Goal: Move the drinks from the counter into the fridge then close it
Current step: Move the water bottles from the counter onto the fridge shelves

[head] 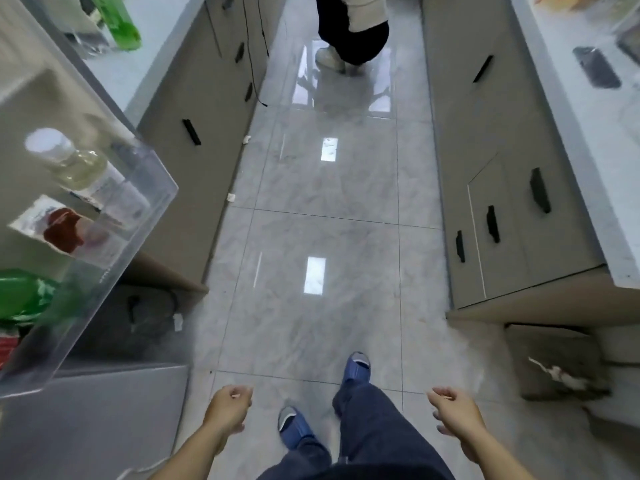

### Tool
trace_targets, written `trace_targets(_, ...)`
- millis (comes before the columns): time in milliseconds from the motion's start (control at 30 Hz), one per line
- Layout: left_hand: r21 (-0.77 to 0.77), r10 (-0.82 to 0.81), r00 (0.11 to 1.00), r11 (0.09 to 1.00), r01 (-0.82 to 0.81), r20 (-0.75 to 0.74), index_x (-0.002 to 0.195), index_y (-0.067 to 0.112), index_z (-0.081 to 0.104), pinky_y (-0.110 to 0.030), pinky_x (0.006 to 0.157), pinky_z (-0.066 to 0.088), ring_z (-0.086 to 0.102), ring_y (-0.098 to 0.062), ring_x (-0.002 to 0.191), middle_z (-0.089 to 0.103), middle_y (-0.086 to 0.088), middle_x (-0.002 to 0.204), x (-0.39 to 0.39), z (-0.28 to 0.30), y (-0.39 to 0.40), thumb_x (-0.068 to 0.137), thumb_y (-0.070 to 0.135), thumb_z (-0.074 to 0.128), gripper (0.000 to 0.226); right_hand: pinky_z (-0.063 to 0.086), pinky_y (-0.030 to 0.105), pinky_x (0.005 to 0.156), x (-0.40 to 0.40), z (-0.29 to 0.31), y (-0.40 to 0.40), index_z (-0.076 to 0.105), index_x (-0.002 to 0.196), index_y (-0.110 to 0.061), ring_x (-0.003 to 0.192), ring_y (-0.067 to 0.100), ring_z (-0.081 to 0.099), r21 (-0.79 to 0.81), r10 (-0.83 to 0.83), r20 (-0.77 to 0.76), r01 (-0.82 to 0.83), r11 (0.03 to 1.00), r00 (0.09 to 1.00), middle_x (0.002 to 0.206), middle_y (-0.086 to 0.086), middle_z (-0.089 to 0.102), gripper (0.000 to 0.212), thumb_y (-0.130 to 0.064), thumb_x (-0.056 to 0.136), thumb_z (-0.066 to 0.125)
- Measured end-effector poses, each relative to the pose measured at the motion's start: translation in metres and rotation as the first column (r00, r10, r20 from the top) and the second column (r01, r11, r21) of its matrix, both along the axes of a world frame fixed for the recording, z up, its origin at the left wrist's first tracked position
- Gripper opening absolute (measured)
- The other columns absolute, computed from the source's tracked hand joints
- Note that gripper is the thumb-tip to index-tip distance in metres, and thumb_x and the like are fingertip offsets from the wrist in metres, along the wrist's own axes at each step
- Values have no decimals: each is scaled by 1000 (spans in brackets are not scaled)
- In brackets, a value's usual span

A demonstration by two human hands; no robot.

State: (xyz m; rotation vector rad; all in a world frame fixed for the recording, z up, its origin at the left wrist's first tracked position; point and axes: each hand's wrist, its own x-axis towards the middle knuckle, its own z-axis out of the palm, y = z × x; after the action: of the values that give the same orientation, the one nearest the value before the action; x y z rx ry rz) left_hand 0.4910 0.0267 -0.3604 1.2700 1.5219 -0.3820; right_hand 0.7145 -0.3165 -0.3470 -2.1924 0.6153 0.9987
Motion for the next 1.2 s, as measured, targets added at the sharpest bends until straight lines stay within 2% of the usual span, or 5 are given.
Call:
trace_targets(133, 3, -9, 996, 1000, 8, 88, 93, 13, 61, -40, 77, 56, 62, -25, 83, 69, -10, 100, 85, 3, 20, 98, 26, 54, 16, 51, 34, 67, 13, -16, -29, 64, 104, -11, 74, 28, 60, -64, -115, -75, 110, 992, 991, 93, 9, 67, 15, -16, 90, 67)
trace_targets(333, 42, -11, 987, 999, 4, 162, 96, 14, 62, -40, 78, 57, 63, -22, 83, 68, -7, 99, 206, 23, 49, 99, 30, 54, 18, 44, 32, 64, 102, -20, -22, 63, 82, -4, 62, 24, 47, -99, -136, -139, 123, 987, 981, 66, 11, 51, 10, -10, 90, 65)
trace_targets(533, 122, 30, 992, 991, -45, 122, 101, 14, 60, -37, 75, 54, 64, -22, 90, 68, -5, 101, 258, 25, 75, 100, 29, 53, 17, 49, 32, 67, 241, -8, 67, 61, 107, -13, 87, 27, 58, 38, 25, -63, -23, 999, 998, 100, 12, 64, 14, -17, 93, 63)
trace_targets(833, 52, 293, 953, 956, -289, -78, 92, 10, 59, -40, 81, 48, 56, -29, 85, 64, -14, 102, 260, -6, 118, 102, 26, 51, 20, 47, 31, 61, 383, 9, 246, 61, 107, -14, 69, 21, 53, 238, 264, 30, -264, 935, 964, 79, 5, 58, 17, -18, 91, 63)
trace_targets(1200, 44, 409, 913, 911, -409, 19, 87, 7, 66, -28, 63, 47, 57, -25, 74, 67, -14, 90, 379, -11, 260, 97, 21, 53, 22, 47, 31, 59, 495, 12, 383, 62, 96, -13, 66, 21, 53, 58, 483, 16, -483, 874, 876, 74, 7, 60, 6, -19, 93, 63)
